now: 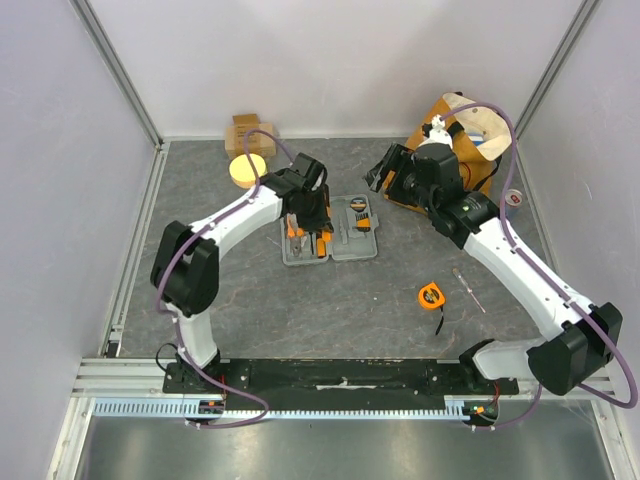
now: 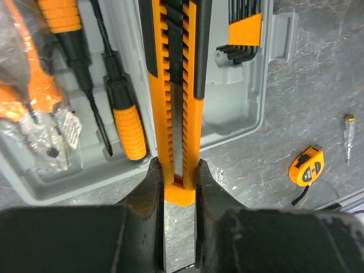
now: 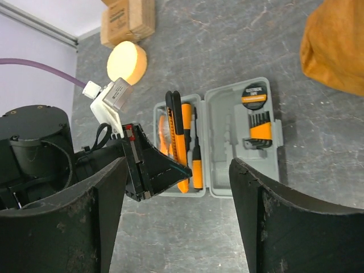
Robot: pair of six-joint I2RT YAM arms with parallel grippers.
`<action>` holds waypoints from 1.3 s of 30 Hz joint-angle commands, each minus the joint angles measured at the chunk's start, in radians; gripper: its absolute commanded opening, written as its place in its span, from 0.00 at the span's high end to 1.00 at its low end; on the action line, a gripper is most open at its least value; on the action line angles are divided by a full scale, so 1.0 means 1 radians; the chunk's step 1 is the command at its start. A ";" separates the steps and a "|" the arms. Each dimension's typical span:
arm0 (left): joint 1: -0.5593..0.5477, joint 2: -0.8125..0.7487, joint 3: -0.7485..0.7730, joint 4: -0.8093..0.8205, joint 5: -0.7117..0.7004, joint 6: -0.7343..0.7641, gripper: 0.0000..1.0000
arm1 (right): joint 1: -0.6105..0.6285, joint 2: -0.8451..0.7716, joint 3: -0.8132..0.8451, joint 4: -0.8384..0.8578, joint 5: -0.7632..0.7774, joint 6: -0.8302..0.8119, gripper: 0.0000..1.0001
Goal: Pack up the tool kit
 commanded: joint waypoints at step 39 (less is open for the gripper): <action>-0.053 0.355 0.324 -0.251 -0.041 -0.156 0.77 | -0.119 -0.073 -0.118 -0.029 -0.027 -0.014 0.22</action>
